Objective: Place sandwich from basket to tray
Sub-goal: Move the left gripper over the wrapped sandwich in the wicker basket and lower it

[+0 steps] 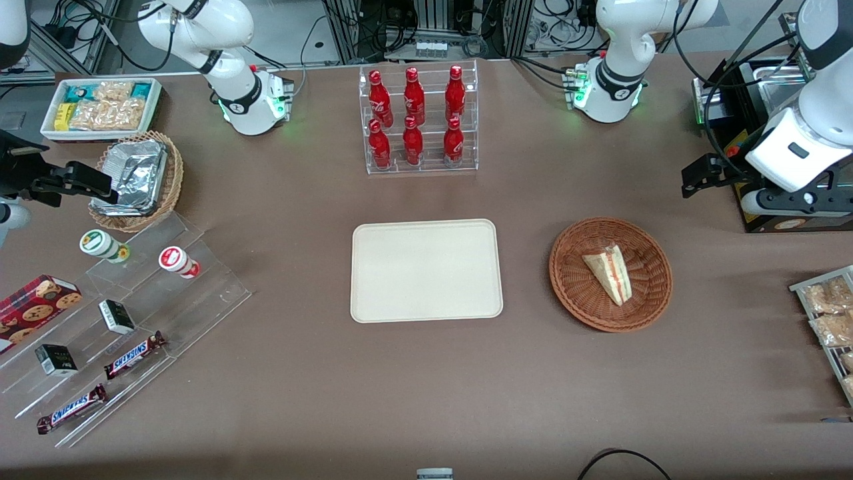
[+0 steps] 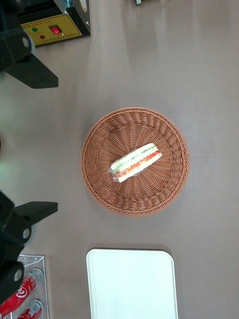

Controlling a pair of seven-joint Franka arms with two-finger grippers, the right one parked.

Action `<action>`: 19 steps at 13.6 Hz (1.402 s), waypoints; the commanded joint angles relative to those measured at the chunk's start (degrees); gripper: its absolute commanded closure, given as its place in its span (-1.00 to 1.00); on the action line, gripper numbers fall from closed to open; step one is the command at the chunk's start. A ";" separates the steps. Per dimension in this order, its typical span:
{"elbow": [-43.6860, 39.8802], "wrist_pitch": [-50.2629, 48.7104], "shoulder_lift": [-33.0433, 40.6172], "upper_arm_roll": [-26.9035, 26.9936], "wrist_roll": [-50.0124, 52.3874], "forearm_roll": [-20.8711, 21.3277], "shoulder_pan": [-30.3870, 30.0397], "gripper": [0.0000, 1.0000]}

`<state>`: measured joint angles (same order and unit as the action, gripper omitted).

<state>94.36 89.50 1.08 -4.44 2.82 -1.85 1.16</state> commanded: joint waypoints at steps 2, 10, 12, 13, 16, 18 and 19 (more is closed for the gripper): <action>-0.50 0.32 -0.63 0.14 -1.06 -0.17 -0.10 -1.00; 19.61 17.44 0.24 -0.21 -0.09 0.18 0.51 -1.00; 23.83 23.23 0.24 -0.21 0.00 0.18 0.51 -1.00; 26.37 26.83 0.33 -0.30 0.52 0.18 0.51 -1.00; 32.80 35.55 0.68 -0.39 6.13 0.18 0.60 -1.00; 33.60 38.10 -0.28 -0.48 12.18 0.18 1.39 -1.00; 34.39 39.51 -0.46 -0.48 15.26 0.18 2.09 -1.00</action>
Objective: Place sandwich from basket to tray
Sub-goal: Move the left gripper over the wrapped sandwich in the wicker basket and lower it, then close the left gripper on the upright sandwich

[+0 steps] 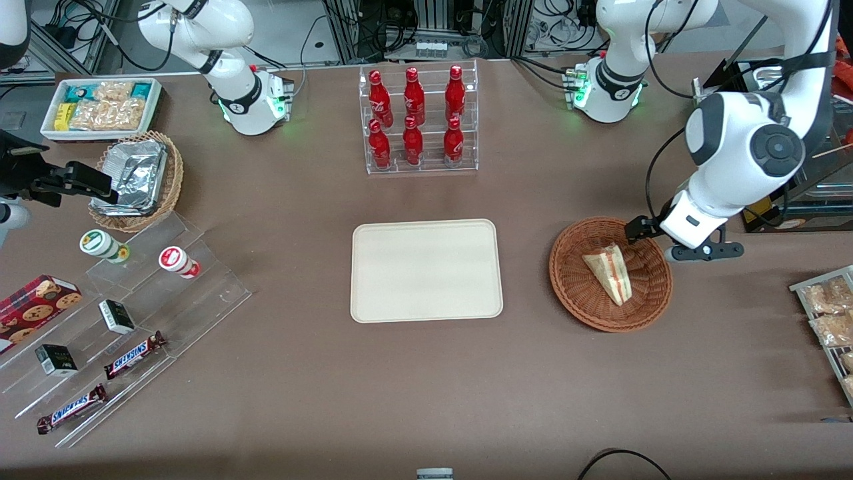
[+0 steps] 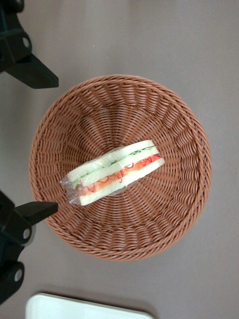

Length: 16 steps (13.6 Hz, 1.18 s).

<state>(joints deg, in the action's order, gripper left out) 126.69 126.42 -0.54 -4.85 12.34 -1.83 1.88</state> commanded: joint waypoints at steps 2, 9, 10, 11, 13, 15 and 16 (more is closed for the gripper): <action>3.12 5.58 0.72 -0.16 13.81 0.16 1.55 -1.00; 2.78 10.51 -5.51 -0.07 33.71 0.16 3.92 -1.00; 2.60 10.51 -6.13 -0.07 33.98 0.16 3.92 -1.00; 2.51 10.60 -7.01 -0.07 34.94 0.16 3.92 -1.00; 2.42 12.52 -8.68 -0.07 37.48 0.16 3.92 -1.00; 2.34 12.88 -10.26 -0.07 37.76 0.16 3.92 -1.00; 2.25 13.32 -11.05 -0.07 37.76 0.16 3.92 -1.00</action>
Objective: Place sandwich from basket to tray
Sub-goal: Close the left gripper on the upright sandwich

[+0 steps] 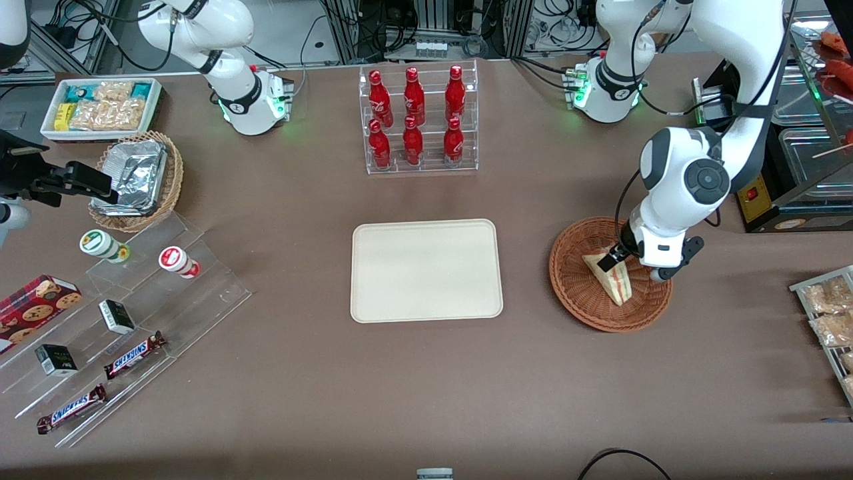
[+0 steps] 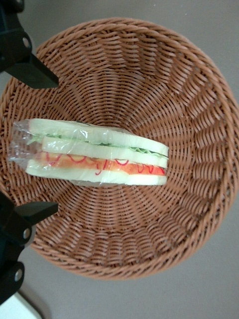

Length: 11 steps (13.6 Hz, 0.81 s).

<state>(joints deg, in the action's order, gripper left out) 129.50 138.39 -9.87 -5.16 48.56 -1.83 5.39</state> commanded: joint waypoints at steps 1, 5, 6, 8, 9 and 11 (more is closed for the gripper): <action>-0.56 1.97 -2.34 0.24 1.54 0.16 0.41 -1.00; -1.00 2.41 -4.19 0.24 3.37 0.16 0.41 0.08; -1.00 2.32 -4.20 0.24 3.39 0.25 0.41 0.82; -1.18 1.97 -4.20 0.24 3.04 0.34 0.41 1.00; -1.79 1.62 -4.11 0.24 3.04 0.34 0.41 1.00; -4.85 -3.18 -3.93 0.23 2.86 0.60 0.41 1.00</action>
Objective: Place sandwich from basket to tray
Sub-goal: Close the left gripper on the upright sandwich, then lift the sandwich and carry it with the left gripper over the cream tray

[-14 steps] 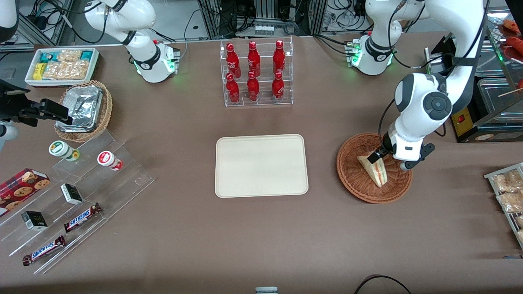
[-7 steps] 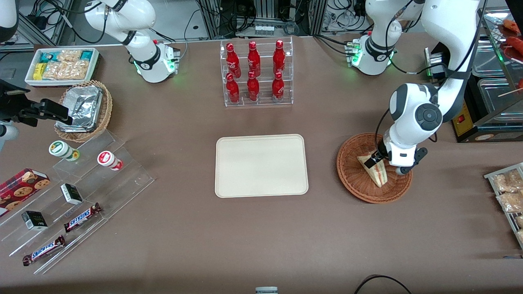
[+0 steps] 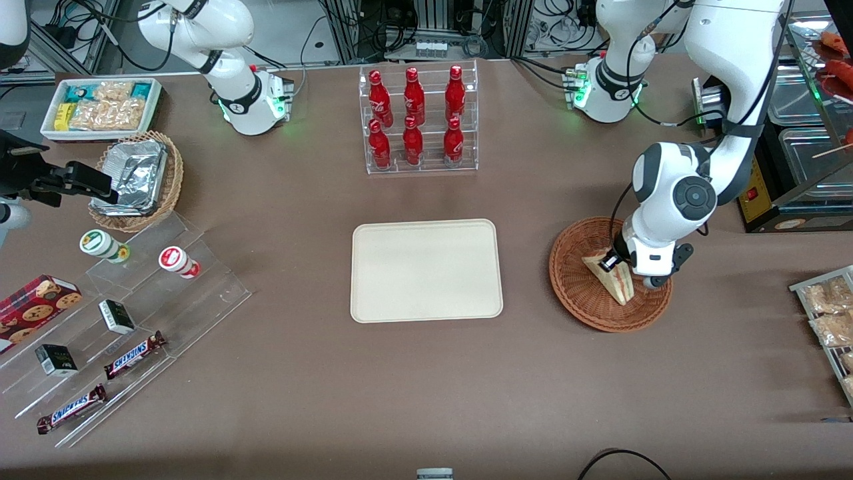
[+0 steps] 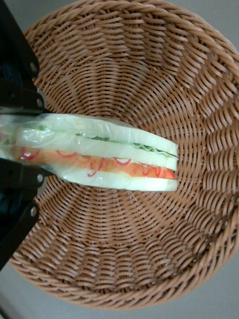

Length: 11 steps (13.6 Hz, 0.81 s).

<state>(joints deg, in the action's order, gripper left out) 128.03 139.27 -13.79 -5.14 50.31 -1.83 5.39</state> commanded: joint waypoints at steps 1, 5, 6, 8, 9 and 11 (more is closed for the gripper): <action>-6.18 -8.27 -0.01 0.14 0.85 0.69 0.50 1.00; -15.16 -21.04 0.08 0.13 -2.14 0.69 2.87 1.00; -15.96 -21.49 0.08 0.13 -2.23 0.69 3.92 1.00; -16.75 -21.67 -0.01 0.05 -3.10 0.69 6.90 1.00; -16.93 -21.76 -0.10 0.05 -3.81 0.60 8.57 1.00; -17.63 -21.67 -1.06 0.05 -4.16 0.60 12.69 1.00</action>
<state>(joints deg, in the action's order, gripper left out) 112.15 118.81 -13.70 -5.69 47.18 -1.68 14.47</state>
